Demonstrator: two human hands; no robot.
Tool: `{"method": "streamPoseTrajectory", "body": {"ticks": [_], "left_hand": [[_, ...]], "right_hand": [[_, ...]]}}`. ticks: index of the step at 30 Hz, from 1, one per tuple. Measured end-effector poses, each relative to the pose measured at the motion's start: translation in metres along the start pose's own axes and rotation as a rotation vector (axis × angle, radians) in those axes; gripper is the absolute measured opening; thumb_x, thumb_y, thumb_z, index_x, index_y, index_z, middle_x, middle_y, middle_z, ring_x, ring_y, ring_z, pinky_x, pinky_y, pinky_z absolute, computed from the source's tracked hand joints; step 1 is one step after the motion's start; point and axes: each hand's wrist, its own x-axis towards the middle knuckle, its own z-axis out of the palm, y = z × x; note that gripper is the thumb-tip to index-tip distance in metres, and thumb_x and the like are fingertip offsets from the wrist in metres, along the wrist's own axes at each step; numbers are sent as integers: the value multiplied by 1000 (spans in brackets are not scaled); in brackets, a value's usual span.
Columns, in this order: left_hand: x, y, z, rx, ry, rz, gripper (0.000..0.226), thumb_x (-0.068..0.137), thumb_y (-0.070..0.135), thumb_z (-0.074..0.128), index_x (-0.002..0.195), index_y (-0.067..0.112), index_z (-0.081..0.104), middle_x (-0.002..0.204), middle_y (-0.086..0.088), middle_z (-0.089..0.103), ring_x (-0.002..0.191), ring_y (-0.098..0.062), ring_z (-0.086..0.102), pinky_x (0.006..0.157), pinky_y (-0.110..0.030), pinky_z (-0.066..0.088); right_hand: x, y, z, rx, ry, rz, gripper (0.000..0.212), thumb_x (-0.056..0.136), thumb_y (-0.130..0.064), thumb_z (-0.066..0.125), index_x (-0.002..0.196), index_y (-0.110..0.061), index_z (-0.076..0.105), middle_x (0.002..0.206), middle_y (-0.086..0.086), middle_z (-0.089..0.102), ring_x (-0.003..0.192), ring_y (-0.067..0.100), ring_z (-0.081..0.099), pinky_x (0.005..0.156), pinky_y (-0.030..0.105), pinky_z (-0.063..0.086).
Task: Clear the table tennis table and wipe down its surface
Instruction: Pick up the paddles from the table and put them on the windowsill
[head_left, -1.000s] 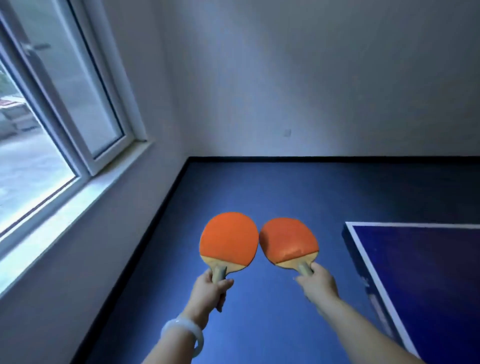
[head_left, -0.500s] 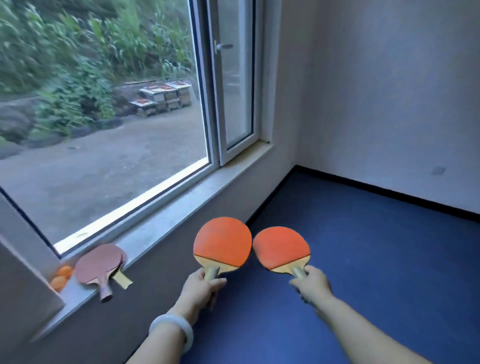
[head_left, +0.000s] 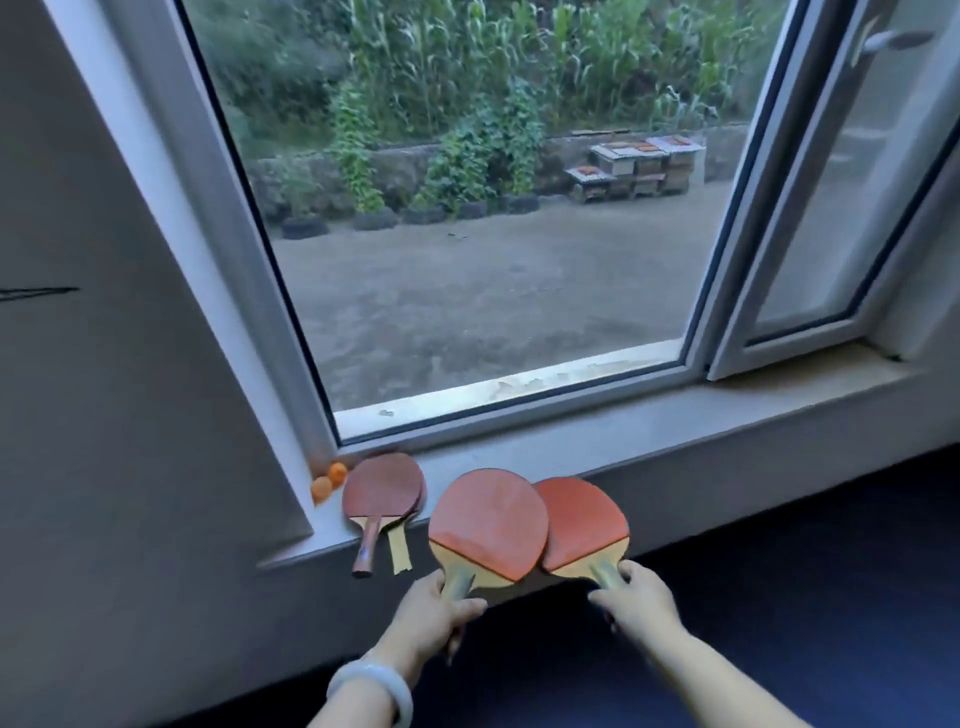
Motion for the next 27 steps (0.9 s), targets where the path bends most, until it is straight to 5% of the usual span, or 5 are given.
{"method": "streamPoseTrajectory", "body": {"ticks": [5, 10, 20, 27], "left_hand": [[15, -6, -40, -101, 170, -80, 21, 87, 10, 68, 97, 7, 50, 61, -10, 48, 38, -15, 34, 38, -23, 32], [43, -17, -92, -162, 255, -128, 22, 87, 12, 67, 105, 6, 55, 52, -1, 47, 40, -15, 36, 40, -24, 34], [103, -39, -161, -175, 196, -216, 24, 87, 13, 67, 106, 6, 55, 50, 1, 48, 40, -14, 38, 42, -25, 34], [136, -40, -177, -189, 151, -269, 20, 88, 14, 66, 104, 11, 54, 50, 3, 47, 41, -13, 38, 42, -25, 34]], "right_hand": [[43, -49, 52, -105, -185, -91, 14, 76, -8, 65, 81, -6, 52, 66, 9, 53, 51, 22, 46, 46, 25, 35], [76, -90, 116, -171, -309, -132, 16, 75, -11, 65, 79, -11, 49, 67, 8, 53, 58, 23, 47, 56, 30, 36], [125, -127, 217, -216, -370, -70, 25, 74, -14, 69, 90, -21, 51, 79, 10, 69, 59, 20, 59, 53, 29, 46], [155, -141, 253, -228, -451, -108, 16, 76, -15, 70, 82, -23, 57, 62, -4, 63, 51, 13, 56, 48, 23, 41]]}}
